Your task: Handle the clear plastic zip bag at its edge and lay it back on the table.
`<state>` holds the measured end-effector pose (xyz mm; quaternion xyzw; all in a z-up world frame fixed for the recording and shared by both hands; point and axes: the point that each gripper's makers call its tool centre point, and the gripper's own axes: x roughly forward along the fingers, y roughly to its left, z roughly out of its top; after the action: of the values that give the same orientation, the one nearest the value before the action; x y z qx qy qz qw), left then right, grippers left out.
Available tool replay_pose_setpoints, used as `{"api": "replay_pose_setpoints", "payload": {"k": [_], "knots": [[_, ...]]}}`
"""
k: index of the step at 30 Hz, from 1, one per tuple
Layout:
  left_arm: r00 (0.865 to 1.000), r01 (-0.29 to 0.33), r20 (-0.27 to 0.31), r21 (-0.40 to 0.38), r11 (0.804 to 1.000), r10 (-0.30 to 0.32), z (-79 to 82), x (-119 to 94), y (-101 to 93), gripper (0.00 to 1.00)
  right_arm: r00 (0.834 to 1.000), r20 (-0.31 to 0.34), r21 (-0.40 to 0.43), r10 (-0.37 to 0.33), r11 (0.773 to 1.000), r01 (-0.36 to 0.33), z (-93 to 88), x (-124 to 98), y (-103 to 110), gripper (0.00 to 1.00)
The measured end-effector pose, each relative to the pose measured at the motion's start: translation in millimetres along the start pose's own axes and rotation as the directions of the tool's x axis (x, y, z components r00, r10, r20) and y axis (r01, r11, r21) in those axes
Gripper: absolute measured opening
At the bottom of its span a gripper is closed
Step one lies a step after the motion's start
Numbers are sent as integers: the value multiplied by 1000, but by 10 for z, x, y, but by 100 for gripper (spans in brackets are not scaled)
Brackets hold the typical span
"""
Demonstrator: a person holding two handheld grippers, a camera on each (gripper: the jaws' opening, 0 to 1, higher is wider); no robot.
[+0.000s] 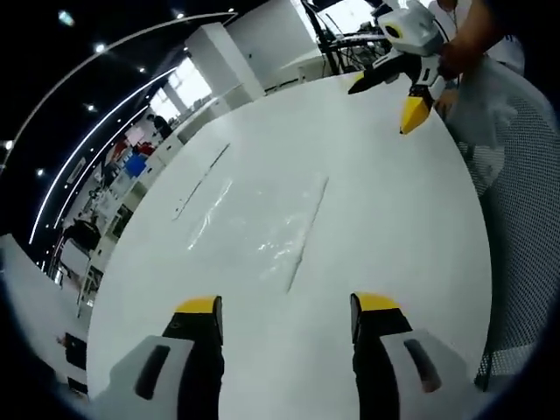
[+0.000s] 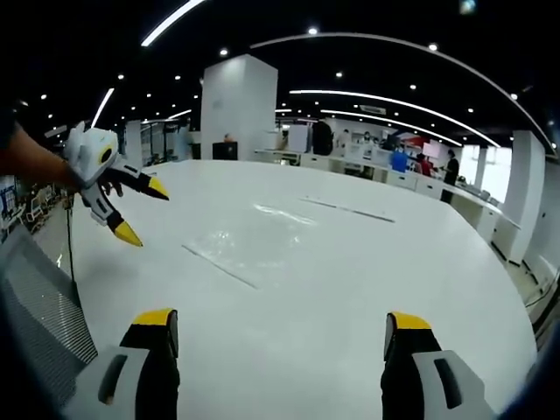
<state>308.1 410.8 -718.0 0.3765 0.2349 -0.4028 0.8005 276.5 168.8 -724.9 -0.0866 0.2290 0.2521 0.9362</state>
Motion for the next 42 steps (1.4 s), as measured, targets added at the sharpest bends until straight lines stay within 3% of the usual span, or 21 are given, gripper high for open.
{"api": "replay_pose_setpoints", "payload": {"k": [14,26,36,42], "knots": [[995,95,-36,121,988,-92,93,191,21,45,1000,21,9,2,1000,-2,65,-43,20,98],[987,149,-92,251,957,-130,74,344,-23,33,1000,7,-3,21,1000,-21,67,-60,79,93],[981,183,-113,266,947,-158,76,464,0,29,1000,8,-16,21,1000,-21,80,-68,87,91],[966,235,-157,210,949,-204,12,528,43,24,1000,6,-24,24,999,-23,72,-64,89,88]]}}
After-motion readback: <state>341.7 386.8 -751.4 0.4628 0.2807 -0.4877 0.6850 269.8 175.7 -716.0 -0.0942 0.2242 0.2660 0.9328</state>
